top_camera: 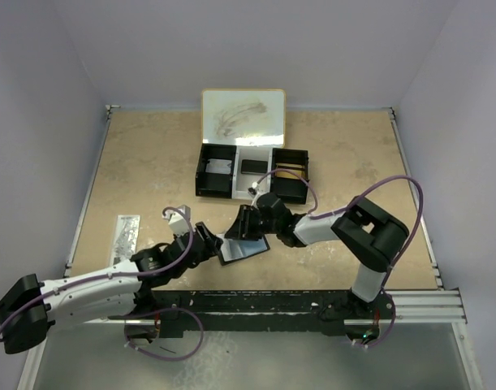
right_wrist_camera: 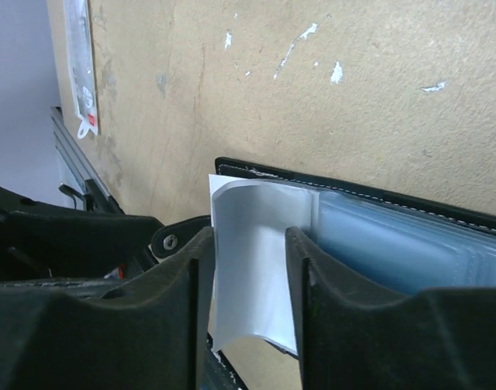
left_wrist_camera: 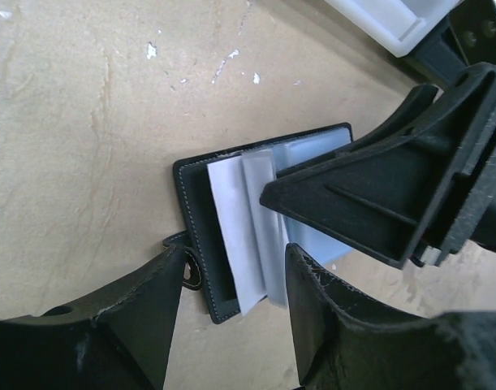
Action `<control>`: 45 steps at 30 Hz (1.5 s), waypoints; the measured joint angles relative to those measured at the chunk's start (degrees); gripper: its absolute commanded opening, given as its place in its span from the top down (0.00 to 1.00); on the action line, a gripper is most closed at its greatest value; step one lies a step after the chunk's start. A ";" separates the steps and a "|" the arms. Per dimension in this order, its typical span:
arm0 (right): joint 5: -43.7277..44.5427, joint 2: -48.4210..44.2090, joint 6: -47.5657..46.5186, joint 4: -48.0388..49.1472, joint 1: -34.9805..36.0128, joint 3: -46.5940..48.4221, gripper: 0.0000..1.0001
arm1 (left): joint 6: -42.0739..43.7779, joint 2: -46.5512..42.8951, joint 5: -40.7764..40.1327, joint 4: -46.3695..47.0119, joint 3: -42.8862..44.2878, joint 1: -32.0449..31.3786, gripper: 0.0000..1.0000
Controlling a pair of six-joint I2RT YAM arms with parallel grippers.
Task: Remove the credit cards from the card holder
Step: Adjust the card holder at the center of the board.
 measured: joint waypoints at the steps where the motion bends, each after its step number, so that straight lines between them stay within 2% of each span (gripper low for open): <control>1: -0.09 0.22 0.11 0.48 0.04 -0.24 0.69 | -0.42 -0.63 0.35 0.92 -0.76 0.00 0.50; 2: -0.02 0.48 0.26 0.83 0.09 -0.39 0.72 | -0.90 -1.53 0.81 1.97 -1.64 0.00 0.50; 4: 0.33 0.76 0.55 1.62 0.31 -0.92 0.73 | -1.75 -3.37 1.44 3.45 -2.97 0.00 0.52; 9: 1.60 1.11 1.18 1.88 1.29 -1.18 0.55 | -2.80 -5.22 3.50 8.37 -3.56 0.00 0.52; 13: 1.86 -0.59 0.92 2.10 1.88 -1.70 0.52 | -2.67 -0.72 5.16 10.75 -3.23 0.00 0.55; 23: 2.25 -3.13 0.02 -2.32 1.92 -2.43 0.52 | -1.57 11.19 3.72 6.71 -1.22 -1.64 0.55; 28: 5.42 -10.14 -1.25 -8.72 1.95 -2.43 0.54 | -1.18 14.67 2.40 8.15 -0.17 -2.27 0.71; 33: 12.59 -18.56 -3.58 -16.92 1.90 -2.36 0.54 | 0.37 15.82 1.90 8.76 -0.15 -2.40 0.84; 38: 18.03 -22.45 -6.25 -25.83 -0.11 -2.80 0.52 | 2.03 15.87 1.60 8.31 -0.15 -2.40 0.89; 45: 15.52 -26.05 -10.80 -28.68 -8.26 -7.54 0.50 | 3.63 15.32 1.60 7.50 -0.15 -2.43 0.94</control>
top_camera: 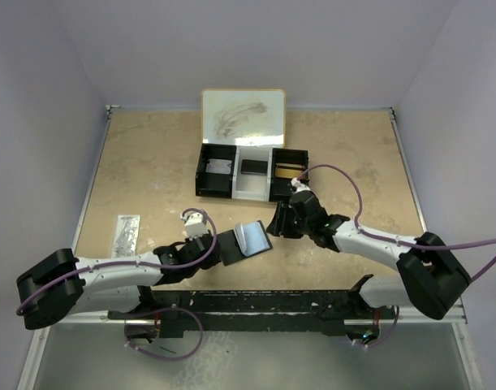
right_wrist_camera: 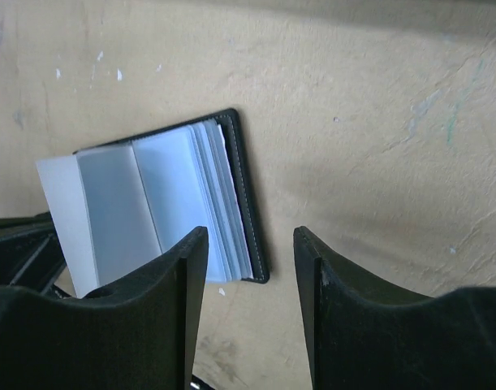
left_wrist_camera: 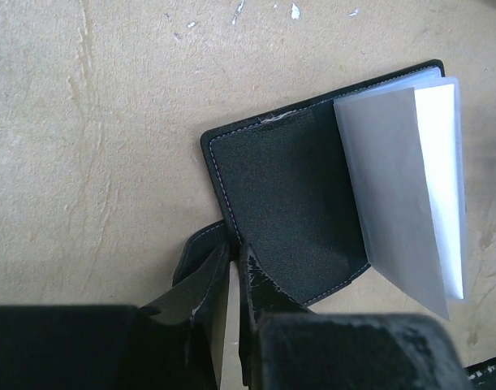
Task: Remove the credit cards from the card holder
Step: Adjust the card holder at the center of the board.
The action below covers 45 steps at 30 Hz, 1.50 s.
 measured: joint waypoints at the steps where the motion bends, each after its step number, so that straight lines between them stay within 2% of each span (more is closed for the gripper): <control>1: -1.09 -0.22 -0.37 0.02 -0.35 -0.70 0.50 | 0.17 -0.02 0.00 -0.17 0.02 0.00 0.95; 6: -6.95 0.66 -0.90 3.21 -0.31 -2.49 0.51 | 1.29 -0.04 0.02 -1.16 0.61 0.00 0.96; 13: -11.78 7.85 -1.73 8.94 -0.26 -2.49 0.58 | 1.97 0.17 0.02 -1.44 0.70 0.00 1.00; 17: -11.56 8.00 -1.79 9.62 -0.26 -2.49 0.51 | 2.75 0.92 0.02 -1.57 1.27 0.00 1.00; 22: -9.16 4.50 -1.73 6.43 0.04 -2.49 0.50 | 3.32 1.55 0.02 -1.88 1.88 0.00 1.00; 27: -9.53 0.63 -2.21 6.21 0.11 -2.49 0.54 | 4.04 1.60 -0.04 -2.95 2.89 0.00 1.00; 36: -13.40 8.28 -1.88 10.54 2.12 -2.10 0.63 | 4.66 2.03 -0.04 -3.56 3.21 0.00 1.00; 39: -13.29 8.44 -1.44 11.13 2.91 -2.08 0.57 | 4.66 2.40 -0.04 -3.78 3.19 0.00 1.00; 45: -10.75 8.04 -0.52 9.51 4.90 -1.18 0.53 | 4.68 2.47 -0.07 -3.80 3.21 0.00 1.00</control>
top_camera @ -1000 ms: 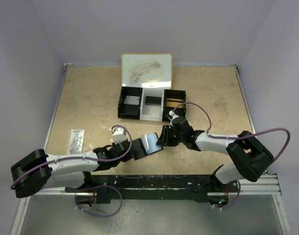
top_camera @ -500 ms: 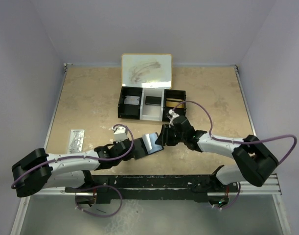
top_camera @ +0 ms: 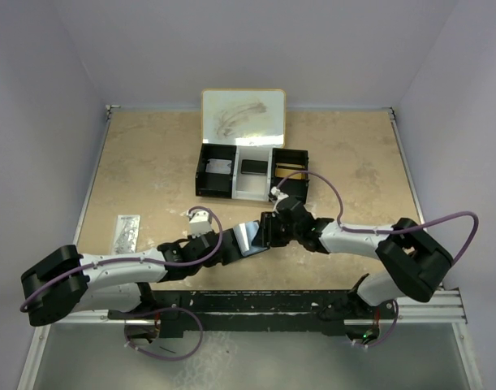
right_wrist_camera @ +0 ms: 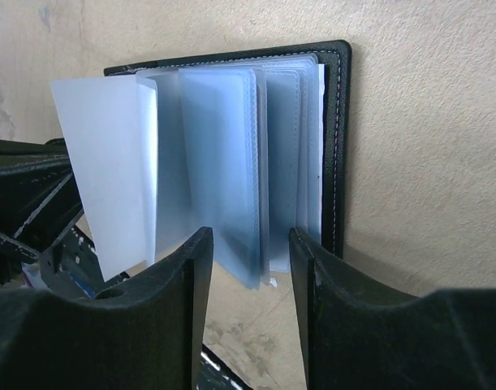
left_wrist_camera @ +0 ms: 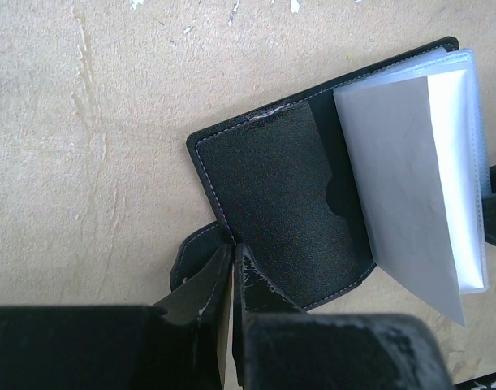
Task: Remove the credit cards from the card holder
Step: Adjust the card holder at the center of the board.
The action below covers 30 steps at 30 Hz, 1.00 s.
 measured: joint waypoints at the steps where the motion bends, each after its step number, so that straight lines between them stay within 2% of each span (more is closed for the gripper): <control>1: 0.31 -0.04 -0.02 -0.55 0.24 0.33 0.53 | 0.00 0.02 0.00 0.00 0.00 0.00 1.00; 8: 2.19 -0.09 -0.20 -4.52 1.75 3.04 0.51 | 0.02 0.02 -0.02 0.00 0.02 0.00 1.00; 18: 10.43 -0.85 -0.13 -14.69 6.03 10.01 0.51 | 0.00 0.02 -0.07 0.00 0.02 0.00 1.00; 30: 14.03 -1.05 0.11 -19.21 7.39 12.20 0.47 | 0.00 0.68 -0.11 0.31 0.31 0.00 1.00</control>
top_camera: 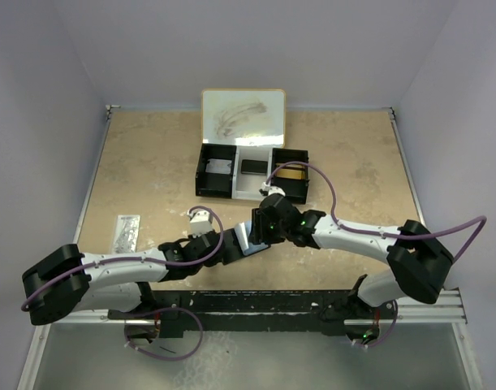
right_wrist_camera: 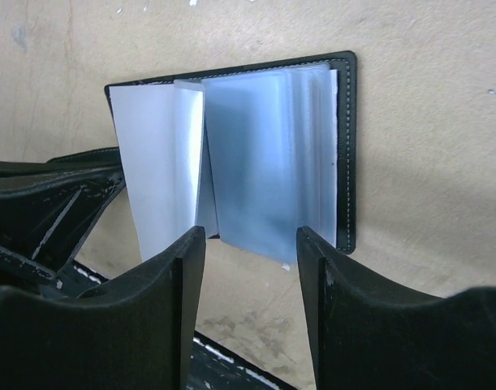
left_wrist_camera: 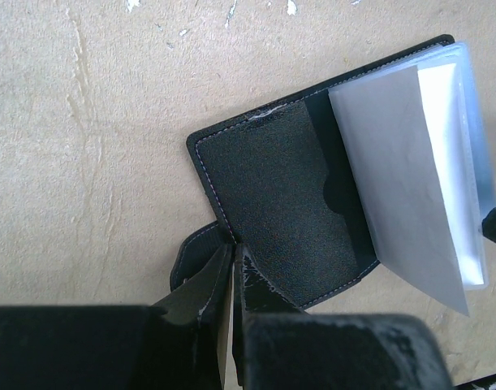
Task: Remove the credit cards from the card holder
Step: Adjust the card holder at the center of the board.
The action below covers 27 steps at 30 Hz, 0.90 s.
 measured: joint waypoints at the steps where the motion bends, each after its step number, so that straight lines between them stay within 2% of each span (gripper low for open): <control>1: 1.05 0.00 0.24 -0.74 0.11 0.42 0.46 | 0.00 0.00 0.00 0.00 0.00 0.00 1.00; 5: 3.61 -0.02 1.51 -2.69 0.11 1.11 0.43 | 0.00 0.00 0.00 -0.04 0.02 0.00 1.00; 16: 0.00 2.49 2.05 2.03 0.11 0.22 0.44 | 0.00 0.00 0.02 -0.17 0.11 0.00 1.00; 19: 0.17 5.33 2.47 2.23 0.11 0.26 0.42 | 0.00 0.00 0.07 -0.20 0.11 0.00 1.00; 27: 1.31 5.62 2.54 1.42 0.11 1.29 0.40 | 0.02 -0.02 0.07 -0.26 0.13 0.00 1.00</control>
